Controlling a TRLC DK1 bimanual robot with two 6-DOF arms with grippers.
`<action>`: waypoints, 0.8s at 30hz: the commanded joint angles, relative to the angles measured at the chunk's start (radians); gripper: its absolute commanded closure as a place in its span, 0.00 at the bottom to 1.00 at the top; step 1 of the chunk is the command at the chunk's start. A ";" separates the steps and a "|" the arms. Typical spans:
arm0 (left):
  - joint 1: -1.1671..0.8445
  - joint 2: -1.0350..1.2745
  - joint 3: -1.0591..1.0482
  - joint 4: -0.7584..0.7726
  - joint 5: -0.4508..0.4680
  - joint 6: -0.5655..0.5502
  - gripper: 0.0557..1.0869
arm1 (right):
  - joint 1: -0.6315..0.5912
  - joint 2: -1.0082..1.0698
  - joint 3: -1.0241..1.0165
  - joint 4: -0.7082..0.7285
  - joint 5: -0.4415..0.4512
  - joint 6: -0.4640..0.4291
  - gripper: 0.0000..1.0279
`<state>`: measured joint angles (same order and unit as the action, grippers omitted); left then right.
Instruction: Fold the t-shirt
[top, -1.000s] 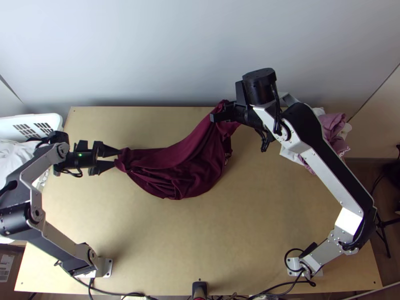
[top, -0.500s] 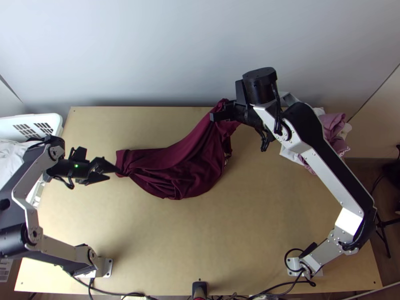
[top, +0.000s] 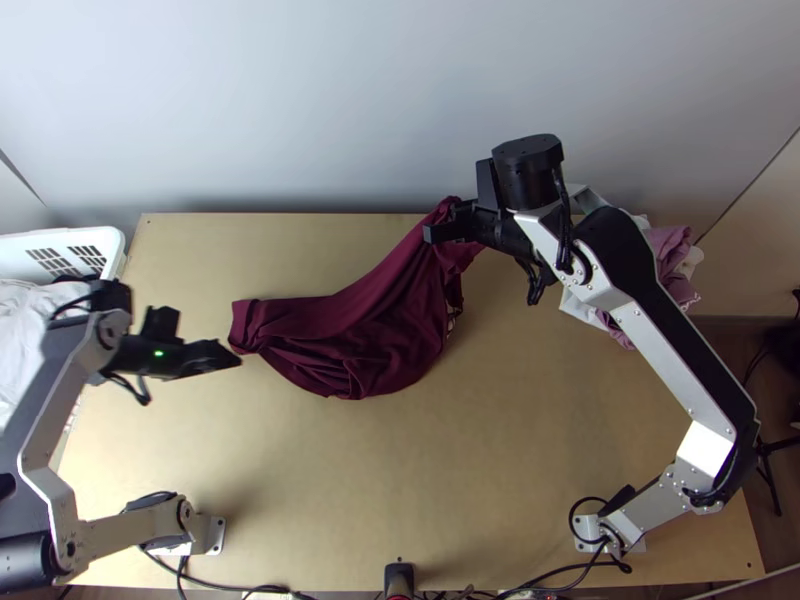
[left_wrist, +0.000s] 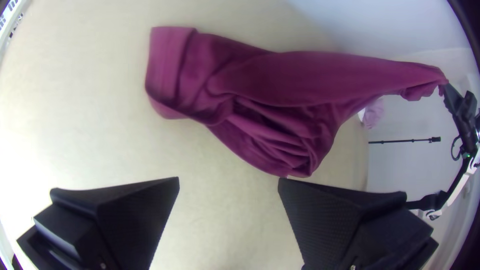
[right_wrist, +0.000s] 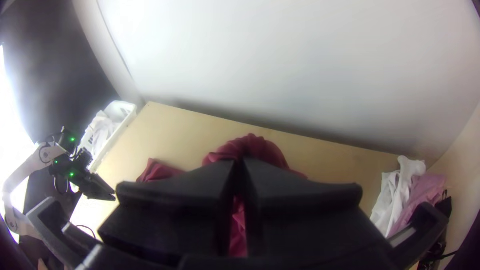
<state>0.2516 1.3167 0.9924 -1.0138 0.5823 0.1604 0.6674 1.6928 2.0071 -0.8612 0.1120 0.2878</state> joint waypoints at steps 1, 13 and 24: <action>-0.239 -0.056 -0.074 0.185 -0.012 -0.251 0.07 | 0.001 -0.001 -0.004 0.001 -0.002 -0.003 0.97; -0.410 0.128 -0.106 0.492 -0.104 -0.456 0.07 | 0.000 -0.036 -0.033 0.001 0.000 -0.010 0.97; -0.449 0.200 -0.130 0.639 -0.225 -0.495 0.07 | 0.003 -0.044 -0.038 -0.001 0.000 -0.010 0.97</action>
<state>-0.1715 1.4845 0.8719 -0.4519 0.3950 -0.2970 0.6685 1.6527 1.9724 -0.8612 0.1123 0.2771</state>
